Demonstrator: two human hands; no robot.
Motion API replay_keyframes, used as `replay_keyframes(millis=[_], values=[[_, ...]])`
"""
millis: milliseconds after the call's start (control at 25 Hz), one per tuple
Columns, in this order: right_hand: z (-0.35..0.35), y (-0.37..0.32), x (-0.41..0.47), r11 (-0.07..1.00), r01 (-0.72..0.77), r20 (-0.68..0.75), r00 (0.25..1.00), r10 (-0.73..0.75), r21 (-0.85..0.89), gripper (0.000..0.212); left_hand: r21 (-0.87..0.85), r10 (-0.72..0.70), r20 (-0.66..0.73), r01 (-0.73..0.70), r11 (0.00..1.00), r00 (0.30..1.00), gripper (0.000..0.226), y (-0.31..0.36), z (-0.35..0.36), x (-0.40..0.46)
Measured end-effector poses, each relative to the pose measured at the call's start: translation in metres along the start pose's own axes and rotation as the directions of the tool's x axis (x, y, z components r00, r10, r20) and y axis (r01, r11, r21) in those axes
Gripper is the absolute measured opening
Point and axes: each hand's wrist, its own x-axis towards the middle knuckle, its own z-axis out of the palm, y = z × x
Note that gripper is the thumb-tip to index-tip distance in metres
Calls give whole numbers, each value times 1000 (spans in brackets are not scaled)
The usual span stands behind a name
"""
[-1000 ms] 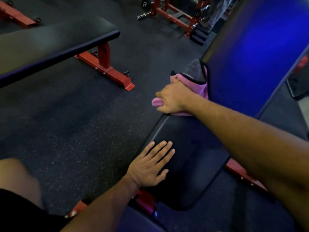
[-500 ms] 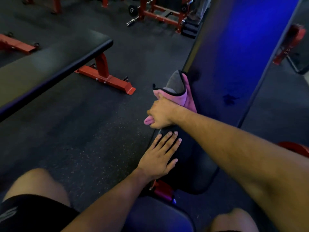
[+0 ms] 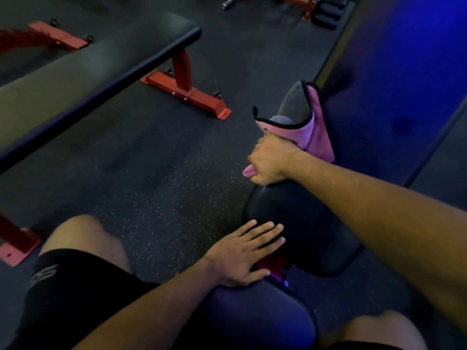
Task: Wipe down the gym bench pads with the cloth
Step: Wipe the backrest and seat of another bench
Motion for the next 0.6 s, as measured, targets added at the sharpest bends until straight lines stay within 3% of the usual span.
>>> replay_keyframes(millis=[160, 320, 400, 480, 600], values=[[12, -53, 8, 997, 64, 50, 997, -67, 50, 44, 37, -22, 17, 22, 999, 1000, 78, 11, 6, -4], [22, -103, 17, 982, 183, 200, 962, -187, 39, 27, -6, -82, 8, 82, 997, 997, 77, 34, 13, -14], [24, -112, 21, 981, 189, 217, 957, -193, 42, 29, -82, -27, 104, 35, 996, 994, 81, 31, 6, -18], [15, -104, 18, 980, 185, 213, 957, -197, 75, 38, -136, 74, 229, -43, 990, 971, 82, 32, 0, -25], [-12, -43, 10, 993, 47, 183, 981, -67, 110, 39, -139, 126, 285, -89, 986, 950, 79, 32, -4, -29]])
